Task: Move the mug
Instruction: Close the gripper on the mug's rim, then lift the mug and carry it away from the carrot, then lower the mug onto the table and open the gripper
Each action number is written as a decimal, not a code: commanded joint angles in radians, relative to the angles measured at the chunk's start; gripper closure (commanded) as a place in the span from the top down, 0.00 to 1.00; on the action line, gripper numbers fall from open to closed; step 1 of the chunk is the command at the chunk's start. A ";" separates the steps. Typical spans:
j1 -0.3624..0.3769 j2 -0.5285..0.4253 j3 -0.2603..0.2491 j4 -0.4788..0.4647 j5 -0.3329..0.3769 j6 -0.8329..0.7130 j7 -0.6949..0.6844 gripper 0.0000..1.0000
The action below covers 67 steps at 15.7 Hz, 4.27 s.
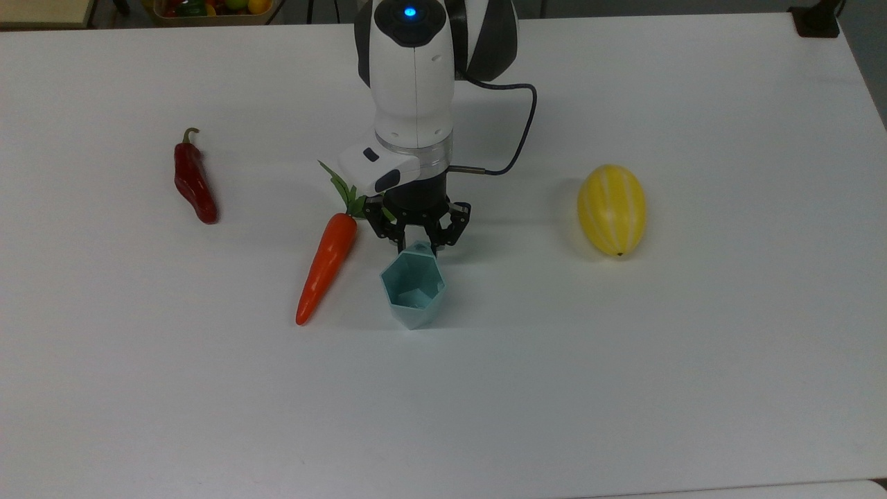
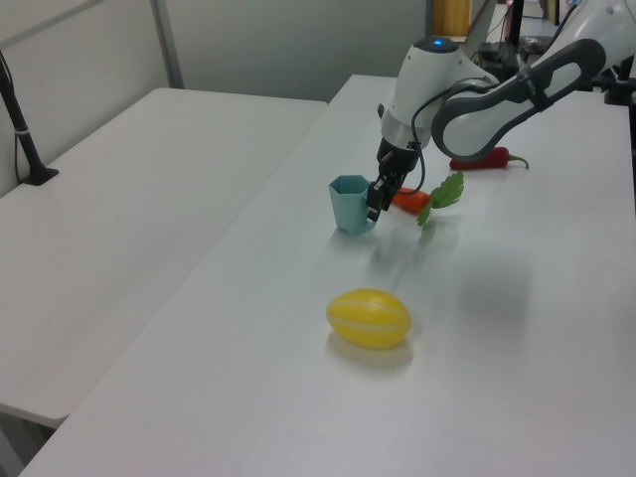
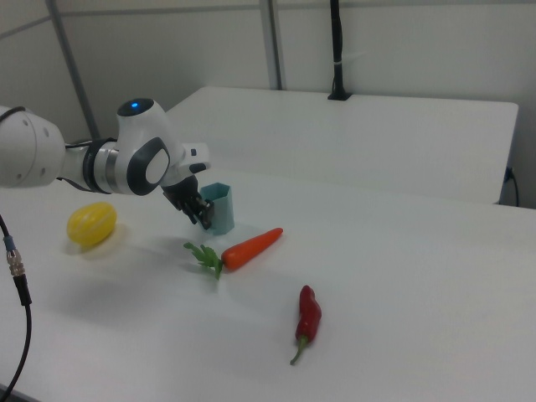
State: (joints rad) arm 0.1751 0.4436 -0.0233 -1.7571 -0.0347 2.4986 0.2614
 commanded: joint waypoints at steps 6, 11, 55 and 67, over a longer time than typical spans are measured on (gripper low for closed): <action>0.014 0.017 -0.010 0.001 -0.033 0.103 0.025 0.34; 0.014 0.017 -0.010 -0.001 -0.053 0.103 0.024 0.12; -0.039 -0.743 -0.155 -0.712 0.036 -0.331 -0.720 0.01; -0.022 -0.729 -0.150 -0.788 0.039 -0.234 -0.715 0.38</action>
State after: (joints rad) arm 0.1380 -0.2587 -0.1686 -2.5033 -0.0032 2.2544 -0.4498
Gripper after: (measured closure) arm 0.736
